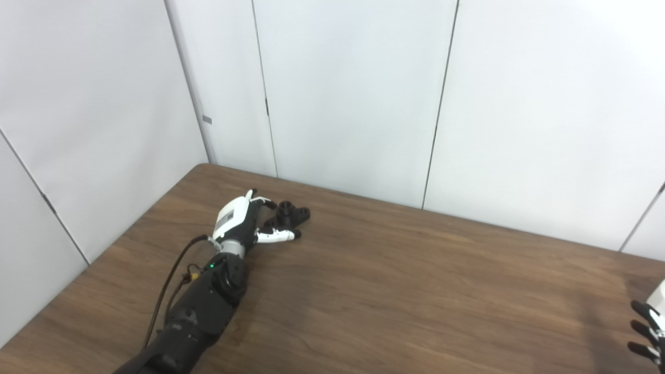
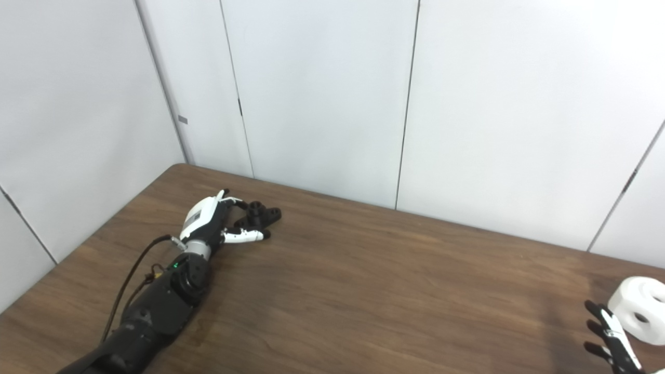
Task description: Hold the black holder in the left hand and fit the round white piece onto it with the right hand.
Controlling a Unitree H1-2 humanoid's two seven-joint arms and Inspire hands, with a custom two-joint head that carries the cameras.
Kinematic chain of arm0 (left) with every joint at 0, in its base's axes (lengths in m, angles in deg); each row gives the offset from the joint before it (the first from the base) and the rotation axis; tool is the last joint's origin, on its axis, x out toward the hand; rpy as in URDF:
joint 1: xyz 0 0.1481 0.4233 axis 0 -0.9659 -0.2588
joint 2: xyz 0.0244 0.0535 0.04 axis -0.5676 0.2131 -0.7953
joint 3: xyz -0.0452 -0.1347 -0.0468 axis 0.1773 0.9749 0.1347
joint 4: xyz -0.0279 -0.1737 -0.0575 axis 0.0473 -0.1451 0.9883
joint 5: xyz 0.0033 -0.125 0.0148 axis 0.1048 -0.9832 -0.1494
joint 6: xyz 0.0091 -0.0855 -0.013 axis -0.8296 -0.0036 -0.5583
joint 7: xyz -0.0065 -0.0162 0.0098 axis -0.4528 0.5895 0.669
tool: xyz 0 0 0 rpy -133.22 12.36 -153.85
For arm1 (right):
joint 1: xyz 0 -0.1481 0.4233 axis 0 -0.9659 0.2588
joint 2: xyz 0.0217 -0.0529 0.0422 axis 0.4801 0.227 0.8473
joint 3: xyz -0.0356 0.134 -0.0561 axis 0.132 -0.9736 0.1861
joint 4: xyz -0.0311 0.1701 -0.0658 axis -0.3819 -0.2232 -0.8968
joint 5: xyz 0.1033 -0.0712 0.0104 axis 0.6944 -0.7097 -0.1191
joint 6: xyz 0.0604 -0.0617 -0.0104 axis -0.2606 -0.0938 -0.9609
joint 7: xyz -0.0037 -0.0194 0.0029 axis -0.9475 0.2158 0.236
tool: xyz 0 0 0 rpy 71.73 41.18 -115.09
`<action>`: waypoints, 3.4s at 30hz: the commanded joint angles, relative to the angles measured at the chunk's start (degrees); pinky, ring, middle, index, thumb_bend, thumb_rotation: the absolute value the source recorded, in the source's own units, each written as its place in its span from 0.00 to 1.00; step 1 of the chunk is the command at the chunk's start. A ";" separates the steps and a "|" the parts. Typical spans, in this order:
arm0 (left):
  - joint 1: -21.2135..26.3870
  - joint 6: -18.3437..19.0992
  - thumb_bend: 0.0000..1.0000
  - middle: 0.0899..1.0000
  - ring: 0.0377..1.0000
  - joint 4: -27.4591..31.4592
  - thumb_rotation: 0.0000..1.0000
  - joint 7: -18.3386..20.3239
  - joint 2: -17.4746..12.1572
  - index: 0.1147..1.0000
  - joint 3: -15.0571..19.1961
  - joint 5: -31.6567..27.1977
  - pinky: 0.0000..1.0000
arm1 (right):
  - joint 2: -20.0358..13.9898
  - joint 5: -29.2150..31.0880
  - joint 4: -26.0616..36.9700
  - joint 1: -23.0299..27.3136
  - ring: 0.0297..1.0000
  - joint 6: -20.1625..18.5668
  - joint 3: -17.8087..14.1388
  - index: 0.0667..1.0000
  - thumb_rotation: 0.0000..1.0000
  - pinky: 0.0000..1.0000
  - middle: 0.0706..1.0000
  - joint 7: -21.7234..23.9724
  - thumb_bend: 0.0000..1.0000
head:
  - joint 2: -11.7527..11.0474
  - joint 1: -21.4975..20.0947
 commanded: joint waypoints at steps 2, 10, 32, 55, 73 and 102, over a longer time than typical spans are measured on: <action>-0.13 -0.85 0.61 0.98 1.00 -1.02 0.08 2.88 0.98 0.46 -2.21 0.18 1.00 | -0.52 1.54 2.35 0.60 0.91 0.13 -0.87 0.92 0.28 0.81 0.99 -0.09 0.75 | 0.17 0.03; -0.95 -3.27 0.52 0.93 1.00 -2.25 0.06 4.07 1.00 0.42 -3.86 -0.23 1.00 | -0.65 0.71 3.02 0.31 0.90 -0.49 -1.03 0.93 0.32 0.81 0.99 -0.24 0.75 | 0.58 -0.04; -3.57 -16.60 0.52 0.97 1.00 0.30 0.06 7.14 3.31 0.42 -7.22 -4.66 1.00 | 0.34 0.09 2.59 1.47 0.88 0.28 -0.46 0.92 0.34 0.79 0.97 -0.63 0.74 | 1.38 -3.10; -6.99 -20.70 0.52 0.99 1.00 16.23 0.06 23.11 11.30 0.41 -21.94 -1.47 1.00 | 2.88 -5.26 5.71 3.80 0.79 -1.65 0.99 0.88 0.31 0.67 0.93 -1.35 0.80 | 6.11 -16.26; -6.73 -22.89 0.52 0.97 1.00 10.94 0.06 21.03 15.04 0.41 -24.59 3.44 1.00 | 4.24 -8.81 10.66 5.77 0.79 -7.46 2.62 0.90 0.41 0.63 0.94 -0.52 0.72 | 8.56 -27.11; -6.09 -28.09 0.52 0.93 1.00 3.98 0.05 17.64 10.86 0.42 -22.93 6.93 1.00 | -19.52 -41.72 1.01 32.29 0.92 -32.76 5.59 0.96 0.34 0.73 0.99 22.65 0.87 | -4.73 -56.56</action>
